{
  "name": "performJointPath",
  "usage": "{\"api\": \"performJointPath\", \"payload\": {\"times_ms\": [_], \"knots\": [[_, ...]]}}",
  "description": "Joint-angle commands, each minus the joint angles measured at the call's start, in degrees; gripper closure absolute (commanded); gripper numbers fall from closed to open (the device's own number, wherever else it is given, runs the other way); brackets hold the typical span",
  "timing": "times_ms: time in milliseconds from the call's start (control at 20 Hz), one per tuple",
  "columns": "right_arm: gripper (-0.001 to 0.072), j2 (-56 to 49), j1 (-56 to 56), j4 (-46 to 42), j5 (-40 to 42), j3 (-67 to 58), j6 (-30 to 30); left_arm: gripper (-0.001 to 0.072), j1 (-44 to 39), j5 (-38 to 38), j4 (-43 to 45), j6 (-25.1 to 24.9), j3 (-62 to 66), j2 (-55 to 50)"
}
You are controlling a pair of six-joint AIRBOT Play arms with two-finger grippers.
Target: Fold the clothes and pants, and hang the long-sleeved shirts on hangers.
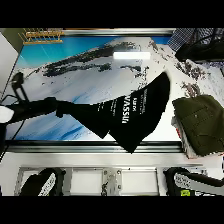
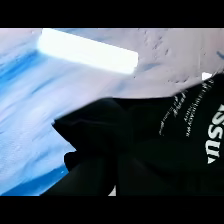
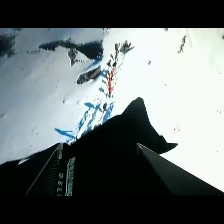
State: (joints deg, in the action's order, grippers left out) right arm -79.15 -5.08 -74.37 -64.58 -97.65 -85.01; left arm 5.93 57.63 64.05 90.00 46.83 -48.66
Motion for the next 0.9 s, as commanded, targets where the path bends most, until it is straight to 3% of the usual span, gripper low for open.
{"api": "performJointPath", "payload": {"times_ms": [0,150,350,600,850], "knots": [[0.0202,-2.6,-0.7,-0.5,-5.7,1.2,5.2,0.0699,-0.6,-0.7,0.9,0.0,-1.5,-7.8],[0.0202,0.7,-2.6,-0.4,-10.4,11.0,6.6,0.0699,1.0,0.3,0.9,-0.2,-1.5,-9.4],[0.0203,8.5,-4.7,1.0,-9.4,36.3,3.5,0.0699,1.2,0.5,0.9,-0.9,-1.5,-9.1],[0.0203,13.9,-4.7,11.9,0.5,62.0,1.7,0.0699,1.2,0.8,0.9,-0.9,-1.5,-9.1],[0.0203,12.6,-2.7,22.0,12.9,68.9,4.1,0.0699,1.2,0.7,0.9,-0.9,-1.5,-9.1]]}}
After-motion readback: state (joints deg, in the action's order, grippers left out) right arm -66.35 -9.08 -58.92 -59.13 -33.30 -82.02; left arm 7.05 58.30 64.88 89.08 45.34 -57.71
